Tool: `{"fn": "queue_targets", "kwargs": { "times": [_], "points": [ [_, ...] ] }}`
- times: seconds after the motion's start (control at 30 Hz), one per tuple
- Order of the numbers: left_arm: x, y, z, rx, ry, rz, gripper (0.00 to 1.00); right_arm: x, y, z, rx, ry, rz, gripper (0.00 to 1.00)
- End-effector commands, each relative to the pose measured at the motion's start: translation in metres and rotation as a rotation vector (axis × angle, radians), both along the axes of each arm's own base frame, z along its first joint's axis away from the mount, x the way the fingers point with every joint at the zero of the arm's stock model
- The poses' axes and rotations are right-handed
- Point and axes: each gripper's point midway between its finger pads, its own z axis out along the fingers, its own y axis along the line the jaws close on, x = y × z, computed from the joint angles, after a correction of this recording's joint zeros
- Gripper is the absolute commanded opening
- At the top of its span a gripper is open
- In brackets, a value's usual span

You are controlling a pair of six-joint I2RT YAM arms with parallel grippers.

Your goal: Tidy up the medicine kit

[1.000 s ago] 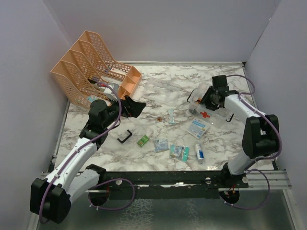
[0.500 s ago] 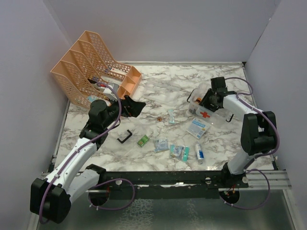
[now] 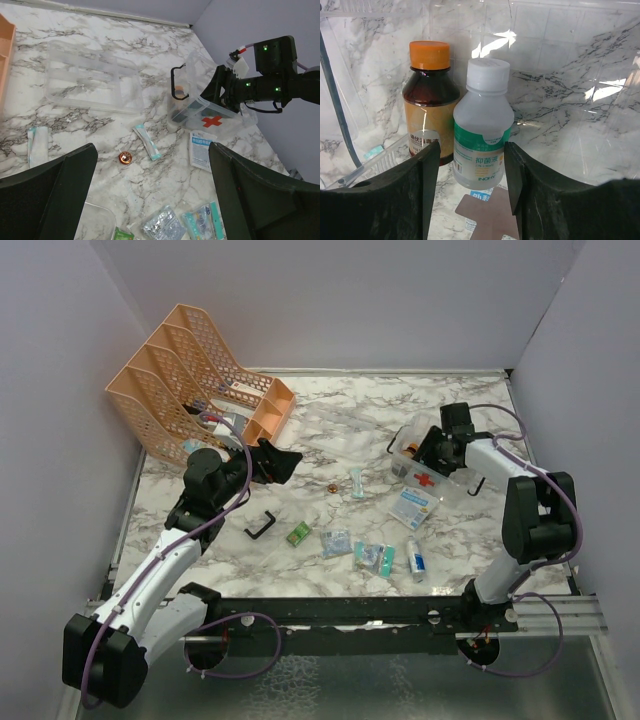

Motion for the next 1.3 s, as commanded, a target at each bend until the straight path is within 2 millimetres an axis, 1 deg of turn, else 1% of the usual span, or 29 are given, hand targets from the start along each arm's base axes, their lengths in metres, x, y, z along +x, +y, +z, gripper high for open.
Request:
{"fn": "queue_targets", "kwargs": {
  "times": [0.0, 0.17, 0.23, 0.3, 0.47, 0.53, 0.63, 0.73, 0.8, 0.87, 0.97, 1.1, 1.2, 1.27],
  "points": [
    [-0.001, 0.003, 0.007, -0.002, -0.036, 0.014, 0.97, 0.004, 0.010, 0.009, 0.045, -0.026, 0.044, 0.54],
    [-0.002, 0.004, 0.008, -0.003, -0.041, 0.016, 0.97, 0.003, 0.009, 0.011, 0.044, -0.028, 0.046, 0.52],
    [-0.002, 0.003, 0.009, -0.004, -0.041, 0.014, 0.96, 0.003, 0.006, 0.015, 0.026, -0.036, 0.038, 0.52],
    [-0.002, 0.003, 0.009, -0.004, -0.040, 0.011, 0.97, 0.005, 0.001, 0.026, -0.001, -0.058, 0.031, 0.52],
    [0.002, 0.007, 0.005, -0.004, -0.013, 0.048, 0.99, 0.013, -0.013, 0.065, -0.083, -0.136, 0.034, 0.56],
    [0.002, 0.007, 0.005, -0.005, -0.010, 0.046, 0.99, 0.011, -0.018, 0.079, -0.112, -0.165, 0.036, 0.57],
    [0.000, 0.004, 0.006, -0.002, -0.014, 0.028, 0.99, 0.003, -0.019, 0.096, -0.127, -0.206, 0.064, 0.58],
    [-0.003, -0.001, 0.006, 0.005, -0.019, -0.013, 0.99, -0.012, -0.015, 0.111, -0.106, -0.242, 0.111, 0.58],
    [-0.004, -0.005, 0.006, 0.003, -0.014, -0.039, 0.99, -0.027, -0.012, 0.119, -0.086, -0.253, 0.129, 0.57],
    [-0.005, -0.009, 0.005, 0.000, -0.007, -0.064, 0.99, -0.047, -0.013, 0.123, -0.076, -0.248, 0.132, 0.56],
    [-0.005, -0.016, 0.001, -0.006, 0.019, -0.101, 0.96, -0.080, -0.019, 0.119, -0.069, -0.218, 0.086, 0.55],
    [-0.004, -0.022, -0.003, -0.008, 0.047, -0.134, 0.94, -0.119, -0.021, 0.112, -0.037, -0.235, 0.058, 0.54],
    [-0.004, -0.023, -0.005, -0.008, 0.056, -0.138, 0.93, -0.140, -0.022, 0.100, -0.005, -0.233, 0.020, 0.53],
    [-0.005, -0.024, -0.006, -0.009, 0.059, -0.144, 0.93, -0.148, -0.018, 0.090, 0.037, -0.227, 0.006, 0.52]
  ]
}}
